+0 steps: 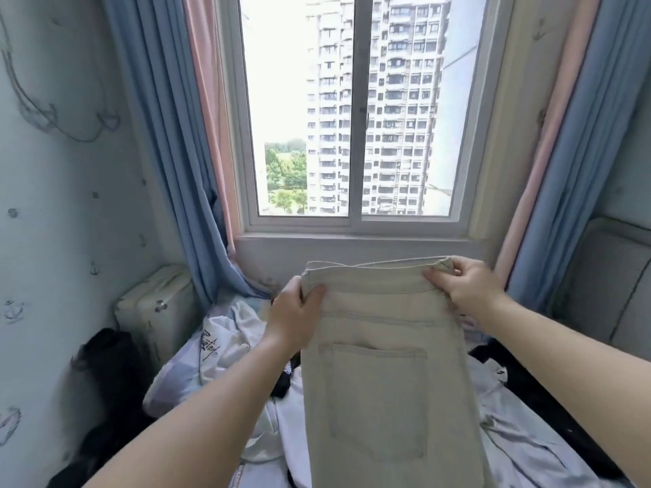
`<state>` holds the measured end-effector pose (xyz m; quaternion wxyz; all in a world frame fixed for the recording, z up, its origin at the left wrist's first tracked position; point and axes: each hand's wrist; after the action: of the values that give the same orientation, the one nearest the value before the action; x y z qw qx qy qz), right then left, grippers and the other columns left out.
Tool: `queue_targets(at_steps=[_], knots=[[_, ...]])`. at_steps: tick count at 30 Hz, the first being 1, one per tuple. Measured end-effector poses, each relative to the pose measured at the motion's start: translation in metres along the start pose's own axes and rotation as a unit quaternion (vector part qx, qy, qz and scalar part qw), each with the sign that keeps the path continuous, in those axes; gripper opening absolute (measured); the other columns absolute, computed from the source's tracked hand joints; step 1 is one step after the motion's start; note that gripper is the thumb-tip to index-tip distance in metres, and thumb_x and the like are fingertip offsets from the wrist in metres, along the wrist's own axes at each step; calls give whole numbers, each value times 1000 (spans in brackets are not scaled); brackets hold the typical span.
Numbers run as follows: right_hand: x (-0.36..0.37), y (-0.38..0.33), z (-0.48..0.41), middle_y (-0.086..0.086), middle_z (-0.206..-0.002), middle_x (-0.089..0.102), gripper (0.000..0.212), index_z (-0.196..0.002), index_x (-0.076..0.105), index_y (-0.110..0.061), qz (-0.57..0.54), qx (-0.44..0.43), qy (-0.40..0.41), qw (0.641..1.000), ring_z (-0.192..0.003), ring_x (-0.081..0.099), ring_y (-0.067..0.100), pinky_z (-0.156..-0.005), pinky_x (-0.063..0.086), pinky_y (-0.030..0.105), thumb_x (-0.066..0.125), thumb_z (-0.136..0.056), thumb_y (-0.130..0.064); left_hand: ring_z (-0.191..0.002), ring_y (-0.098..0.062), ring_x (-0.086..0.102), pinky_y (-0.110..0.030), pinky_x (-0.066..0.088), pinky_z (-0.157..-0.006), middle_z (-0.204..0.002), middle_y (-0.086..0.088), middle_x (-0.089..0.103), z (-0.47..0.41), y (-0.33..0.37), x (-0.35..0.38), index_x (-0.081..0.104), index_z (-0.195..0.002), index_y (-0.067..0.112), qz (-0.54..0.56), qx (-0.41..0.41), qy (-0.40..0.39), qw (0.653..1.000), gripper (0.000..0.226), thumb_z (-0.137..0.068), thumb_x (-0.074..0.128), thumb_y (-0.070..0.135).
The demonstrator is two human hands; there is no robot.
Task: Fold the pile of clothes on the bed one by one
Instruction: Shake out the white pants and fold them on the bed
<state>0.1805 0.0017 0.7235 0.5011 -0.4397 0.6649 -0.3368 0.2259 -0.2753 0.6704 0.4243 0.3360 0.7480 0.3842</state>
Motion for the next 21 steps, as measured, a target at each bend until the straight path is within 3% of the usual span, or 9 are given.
queue_targets(at_steps=[2, 4, 9, 13, 15, 16, 18, 19, 21], knots=[[39, 60, -38, 9, -76, 70, 24, -80, 68, -4, 47, 20, -21, 998, -67, 59, 20, -65, 51, 40, 79, -87, -24, -89, -27, 65, -36, 52, -80, -89, -6, 70, -30, -68, 29, 61, -98, 16, -15, -29, -11, 999, 17, -97, 62, 33], [77, 127, -73, 8, -70, 68, 29, -74, 67, -2, 97, 51, -42, 993, -65, 55, 20, -63, 44, 36, 79, -87, -25, -81, -27, 62, -26, 45, -66, -82, -7, 66, -55, -141, 64, 58, -88, 19, -52, -56, -23, 997, 17, -96, 65, 33], [174, 292, -129, 12, -78, 74, 32, -77, 73, -6, 177, 141, -62, 972, -78, 66, 29, -79, 52, 40, 78, -86, -37, -83, -23, 58, -37, 43, -68, -82, -3, 60, -97, -311, 151, 62, -83, 20, -102, -123, -43, 986, 20, -94, 65, 36], [242, 386, -169, 11, -74, 73, 22, -74, 71, -12, 171, 192, -19, 966, -81, 71, 33, -77, 59, 46, 69, -89, -29, -76, -21, 67, -33, 49, -62, -67, 10, 68, -126, -404, 214, 59, -83, 23, -66, -205, -23, 976, 23, -95, 58, 42], [269, 419, -189, 11, -98, 76, 16, -98, 75, -15, 148, 189, -10, 971, -97, 70, 32, -88, 57, 47, 62, -92, -22, -93, -18, 69, -36, 55, -79, -86, 13, 74, -142, -438, 242, 62, -101, 23, -17, -223, -8, 975, 19, -98, 54, 41], [280, 433, -195, 10, -120, 71, 27, -120, 70, -16, 131, 188, -29, 973, -111, 66, 25, -99, 52, 41, 61, -95, -22, -110, -16, 65, -39, 53, -94, -110, 10, 73, -147, -454, 255, 58, -121, 22, 16, -227, -27, 973, 28, -100, 54, 40], [296, 462, -191, 5, -158, 40, 70, -158, 28, -20, 77, 220, -96, 968, -139, 43, 19, -116, 35, 36, 62, -98, -33, -141, -13, 43, -40, 36, -117, -153, 4, 46, -145, -479, 276, 27, -155, 22, 68, -215, -111, 968, 62, -102, 53, 39], [301, 475, -182, 3, -165, 24, 85, -162, 7, -27, 62, 250, -125, 958, -148, 31, 21, -120, 27, 40, 62, -98, -42, -148, -14, 32, -41, 28, -122, -162, 4, 32, -137, -491, 284, 15, -160, 25, 61, -198, -156, 966, 71, -102, 52, 41], [305, 501, -157, 2, -169, 9, 93, -160, -6, -37, 86, 285, -166, 940, -155, 13, 25, -123, 18, 51, 59, -95, -55, -154, -15, 18, -42, 18, -125, -167, 6, 20, -113, -511, 292, 11, -161, 31, -18, -161, -226, 960, 74, -101, 50, 49]])
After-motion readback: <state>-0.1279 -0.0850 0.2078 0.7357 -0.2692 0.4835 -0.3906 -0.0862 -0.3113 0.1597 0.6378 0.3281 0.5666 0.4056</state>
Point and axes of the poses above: each hand's wrist, its own z-axis away from the middle knuckle, its own x-axis out of the palm, y = z × x
